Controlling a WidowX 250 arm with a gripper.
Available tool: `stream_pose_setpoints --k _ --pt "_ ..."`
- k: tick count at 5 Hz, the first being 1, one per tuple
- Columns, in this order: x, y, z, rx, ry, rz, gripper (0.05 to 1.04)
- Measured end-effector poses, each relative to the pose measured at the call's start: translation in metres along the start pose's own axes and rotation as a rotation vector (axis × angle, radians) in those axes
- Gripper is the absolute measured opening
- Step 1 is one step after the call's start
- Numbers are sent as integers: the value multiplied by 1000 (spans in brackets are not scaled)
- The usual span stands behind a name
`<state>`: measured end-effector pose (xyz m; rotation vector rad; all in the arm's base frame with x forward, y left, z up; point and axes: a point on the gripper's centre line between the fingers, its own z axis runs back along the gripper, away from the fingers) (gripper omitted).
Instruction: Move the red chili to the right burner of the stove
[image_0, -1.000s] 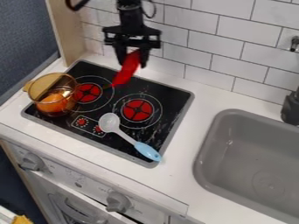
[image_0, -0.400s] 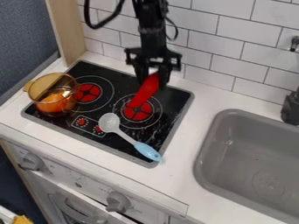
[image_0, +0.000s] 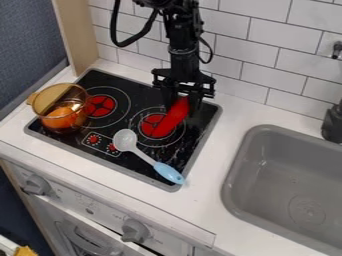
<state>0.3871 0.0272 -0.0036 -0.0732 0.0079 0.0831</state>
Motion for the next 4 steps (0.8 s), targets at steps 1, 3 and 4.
stream_pose_setpoints --k 1,3,4 --pt "-5 0 -12 -4 40 -27 565" --pt "-7 1 -12 2 57 -33 930" --pt "-7 1 -12 1 58 -33 1009"
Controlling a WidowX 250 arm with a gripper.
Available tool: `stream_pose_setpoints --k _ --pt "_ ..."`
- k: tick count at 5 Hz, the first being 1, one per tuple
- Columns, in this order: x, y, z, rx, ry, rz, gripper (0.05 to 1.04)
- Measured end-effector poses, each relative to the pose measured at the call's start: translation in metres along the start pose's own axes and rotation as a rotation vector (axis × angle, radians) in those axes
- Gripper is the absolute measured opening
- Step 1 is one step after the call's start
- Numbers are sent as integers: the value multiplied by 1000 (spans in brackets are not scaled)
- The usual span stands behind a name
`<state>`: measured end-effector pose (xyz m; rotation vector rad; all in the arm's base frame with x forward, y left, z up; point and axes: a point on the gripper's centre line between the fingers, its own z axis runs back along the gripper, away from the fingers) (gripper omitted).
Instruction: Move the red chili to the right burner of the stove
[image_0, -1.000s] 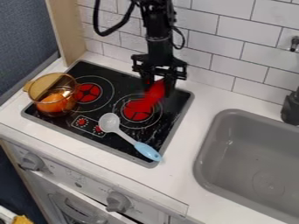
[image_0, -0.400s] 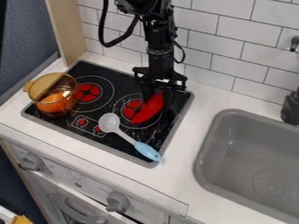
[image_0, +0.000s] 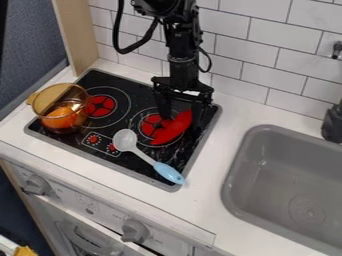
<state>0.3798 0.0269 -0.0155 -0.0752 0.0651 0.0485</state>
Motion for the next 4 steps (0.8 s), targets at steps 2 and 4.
stream_pose_setpoints --k 2,4 --pt "-4 0 11 5 -7 0 1000" --pt "-11 -1 68 -40 -118 -7 1000"
